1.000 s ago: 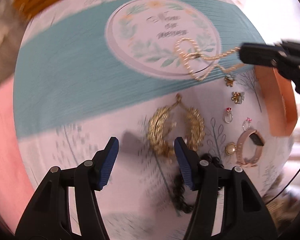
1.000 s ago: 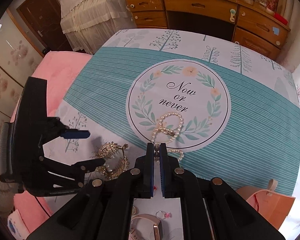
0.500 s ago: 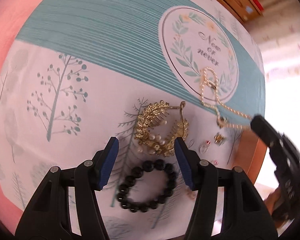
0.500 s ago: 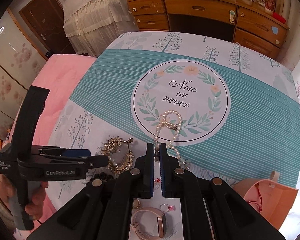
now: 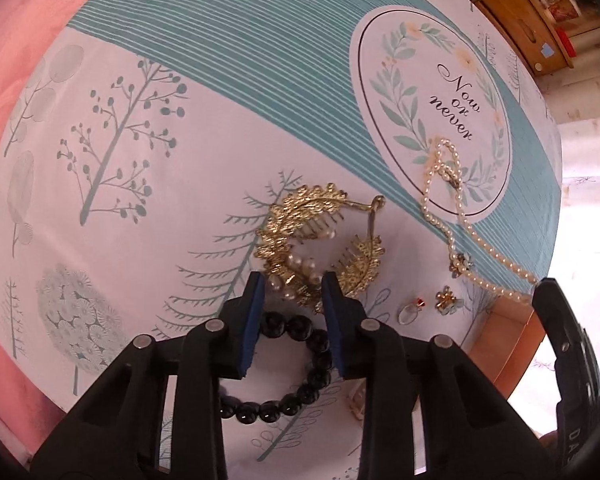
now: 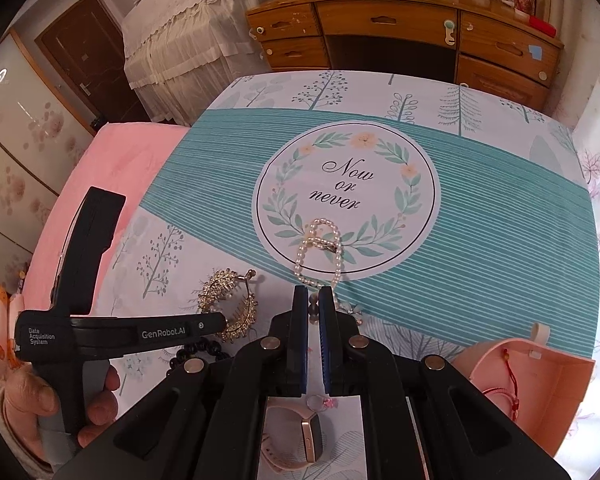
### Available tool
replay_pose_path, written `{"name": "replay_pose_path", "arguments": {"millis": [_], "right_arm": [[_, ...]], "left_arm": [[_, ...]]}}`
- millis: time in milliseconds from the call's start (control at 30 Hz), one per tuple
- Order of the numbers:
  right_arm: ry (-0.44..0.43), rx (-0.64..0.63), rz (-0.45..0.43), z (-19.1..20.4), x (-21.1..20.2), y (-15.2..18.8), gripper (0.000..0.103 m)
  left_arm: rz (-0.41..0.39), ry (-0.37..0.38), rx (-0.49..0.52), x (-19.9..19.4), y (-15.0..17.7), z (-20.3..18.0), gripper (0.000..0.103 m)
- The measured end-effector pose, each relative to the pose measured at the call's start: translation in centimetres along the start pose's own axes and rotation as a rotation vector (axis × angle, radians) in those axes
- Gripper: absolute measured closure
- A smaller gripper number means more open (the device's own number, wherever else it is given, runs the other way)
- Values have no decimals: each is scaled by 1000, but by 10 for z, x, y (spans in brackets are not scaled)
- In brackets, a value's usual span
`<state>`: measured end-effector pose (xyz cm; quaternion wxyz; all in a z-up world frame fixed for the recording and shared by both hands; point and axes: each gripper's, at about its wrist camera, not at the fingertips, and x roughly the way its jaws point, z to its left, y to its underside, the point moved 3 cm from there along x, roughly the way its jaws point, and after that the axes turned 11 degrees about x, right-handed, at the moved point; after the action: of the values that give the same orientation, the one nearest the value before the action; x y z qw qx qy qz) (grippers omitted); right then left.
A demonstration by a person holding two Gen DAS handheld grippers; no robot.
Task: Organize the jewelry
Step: 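Grasp the gold leaf hair comb with the left tool while the right tool holds the necklace, then carry the comb and necklace into the pink tray and open both tools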
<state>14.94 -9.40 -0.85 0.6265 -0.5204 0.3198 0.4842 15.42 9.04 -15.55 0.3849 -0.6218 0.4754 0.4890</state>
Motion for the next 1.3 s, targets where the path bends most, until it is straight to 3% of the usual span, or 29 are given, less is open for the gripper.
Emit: {"name": "replay_pose_path", "arguments": {"millis": [167, 200, 233, 500, 800, 1100, 1300], "right_arm": [[2, 22, -4, -9, -2, 1, 98], [4, 27, -4, -12, -2, 1, 98], [5, 32, -4, -14, -2, 2, 98], [3, 52, -9, -23, -4, 1, 98], [-11, 51, -20, -14, -10, 1, 98], [-56, 83, -96, -16, -57, 1, 98], [-95, 101, -188, -20, -117, 9, 98]], "left_arm": [[-23, -27, 58, -4, -8, -12, 86], [-28, -30, 74, -6, -9, -14, 93], [-38, -41, 98, -8, -11, -16, 94], [-21, -76, 209, -9, -31, -32, 93], [-42, -164, 322, -10, -39, -52, 95], [-148, -132, 412, -63, -27, -77, 97], [-239, -74, 531, -110, 4, -105, 96]]}}
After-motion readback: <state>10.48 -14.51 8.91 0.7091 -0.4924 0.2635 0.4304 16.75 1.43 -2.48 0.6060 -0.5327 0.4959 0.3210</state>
